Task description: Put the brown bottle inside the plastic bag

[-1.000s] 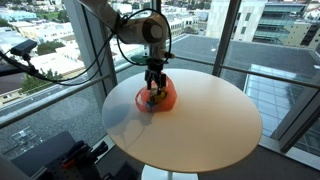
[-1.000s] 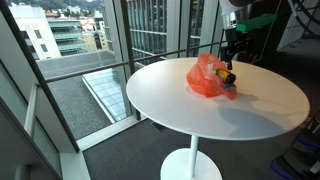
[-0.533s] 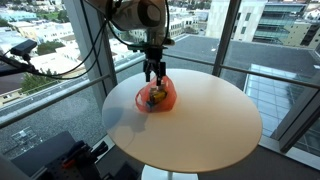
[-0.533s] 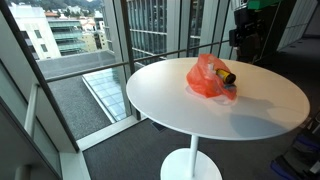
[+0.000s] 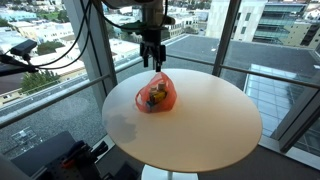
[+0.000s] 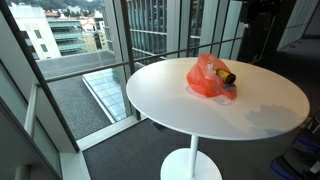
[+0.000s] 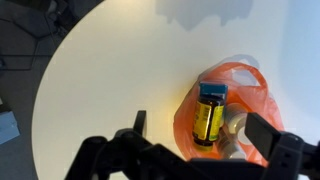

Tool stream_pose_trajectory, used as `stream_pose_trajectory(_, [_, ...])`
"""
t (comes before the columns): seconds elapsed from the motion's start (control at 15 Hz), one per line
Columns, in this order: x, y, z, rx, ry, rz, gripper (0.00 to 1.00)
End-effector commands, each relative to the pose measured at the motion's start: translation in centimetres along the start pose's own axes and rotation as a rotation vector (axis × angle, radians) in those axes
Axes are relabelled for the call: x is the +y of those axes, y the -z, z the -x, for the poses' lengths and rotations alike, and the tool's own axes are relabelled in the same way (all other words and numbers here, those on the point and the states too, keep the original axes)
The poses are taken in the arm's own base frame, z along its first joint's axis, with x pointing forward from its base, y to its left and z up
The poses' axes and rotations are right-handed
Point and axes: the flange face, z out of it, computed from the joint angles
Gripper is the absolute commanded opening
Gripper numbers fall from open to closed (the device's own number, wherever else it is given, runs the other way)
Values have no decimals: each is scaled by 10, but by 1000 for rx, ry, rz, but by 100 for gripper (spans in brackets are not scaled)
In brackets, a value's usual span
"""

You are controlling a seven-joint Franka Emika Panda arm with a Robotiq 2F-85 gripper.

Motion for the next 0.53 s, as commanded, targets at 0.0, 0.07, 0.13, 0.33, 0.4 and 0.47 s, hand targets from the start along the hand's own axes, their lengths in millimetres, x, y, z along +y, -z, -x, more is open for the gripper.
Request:
stream_pose_trajectory(0.0, [17,19,22,8,82,-62,100])
stream_pose_trajectory(0.07, [21,22,25,9,94,-70,100])
stream_pose_trajectory(0.13, [24,24,27,12,106,-78,100])
stream_pose_trajectory(0.33, [27,16,28,0,119,-66,100])
stream_pose_trajectory(0.4, [24,21,22,13,97,-59,100])
stream_pose_trajectory(0.47, [25,18,22,7,98,-59,100])
